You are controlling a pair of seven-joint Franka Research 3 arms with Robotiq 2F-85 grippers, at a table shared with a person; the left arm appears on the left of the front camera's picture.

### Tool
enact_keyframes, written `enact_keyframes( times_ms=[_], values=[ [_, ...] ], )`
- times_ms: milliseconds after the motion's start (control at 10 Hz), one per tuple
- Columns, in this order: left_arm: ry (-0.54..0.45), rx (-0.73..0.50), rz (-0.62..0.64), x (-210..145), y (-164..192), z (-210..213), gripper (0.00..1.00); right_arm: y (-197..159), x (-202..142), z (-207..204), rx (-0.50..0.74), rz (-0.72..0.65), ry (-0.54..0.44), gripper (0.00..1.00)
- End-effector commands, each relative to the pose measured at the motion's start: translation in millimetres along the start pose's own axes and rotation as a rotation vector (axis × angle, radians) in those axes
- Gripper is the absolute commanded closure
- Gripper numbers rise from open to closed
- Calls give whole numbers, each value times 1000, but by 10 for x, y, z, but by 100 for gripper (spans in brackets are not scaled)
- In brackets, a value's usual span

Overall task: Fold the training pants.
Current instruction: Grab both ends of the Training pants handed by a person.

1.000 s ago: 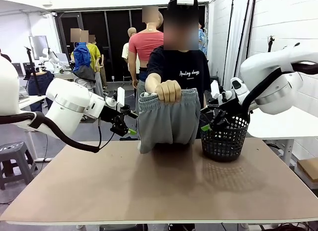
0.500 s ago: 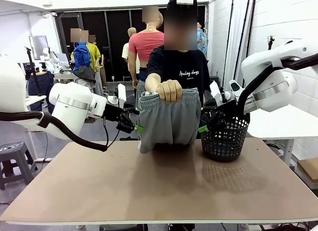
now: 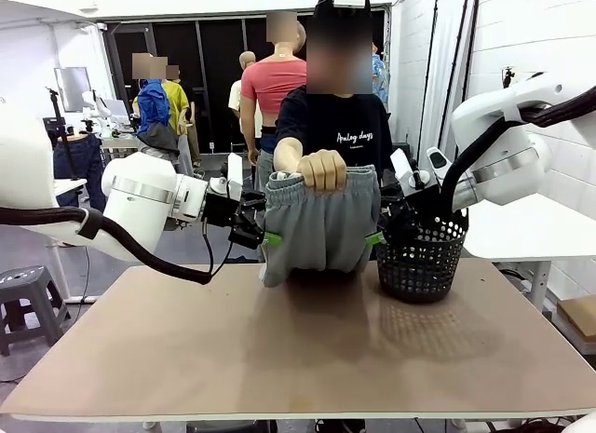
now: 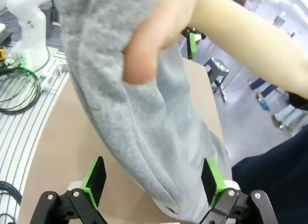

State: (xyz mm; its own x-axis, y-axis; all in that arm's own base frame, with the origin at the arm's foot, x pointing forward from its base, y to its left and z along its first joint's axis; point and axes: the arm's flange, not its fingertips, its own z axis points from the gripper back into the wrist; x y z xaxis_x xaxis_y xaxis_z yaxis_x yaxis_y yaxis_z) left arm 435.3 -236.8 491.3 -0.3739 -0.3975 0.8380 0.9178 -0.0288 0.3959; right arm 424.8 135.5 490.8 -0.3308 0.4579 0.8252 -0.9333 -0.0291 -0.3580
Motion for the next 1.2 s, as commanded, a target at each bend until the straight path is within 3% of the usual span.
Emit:
enact_keyframes(
  times_ms=[0, 600, 1100],
  values=[
    [-47, -12, -5, -13, -68, 70, 0, -27, -31, -72, 16, 42, -75, 0],
    [-127, -6, 104, 37, -109, 14, 0, -43, 96, -99, 70, 64, -245, 0],
    [-207, -41, 77, 142, -64, -68, 0, -152, 93, -179, 92, 24, -308, 0]
  ],
)
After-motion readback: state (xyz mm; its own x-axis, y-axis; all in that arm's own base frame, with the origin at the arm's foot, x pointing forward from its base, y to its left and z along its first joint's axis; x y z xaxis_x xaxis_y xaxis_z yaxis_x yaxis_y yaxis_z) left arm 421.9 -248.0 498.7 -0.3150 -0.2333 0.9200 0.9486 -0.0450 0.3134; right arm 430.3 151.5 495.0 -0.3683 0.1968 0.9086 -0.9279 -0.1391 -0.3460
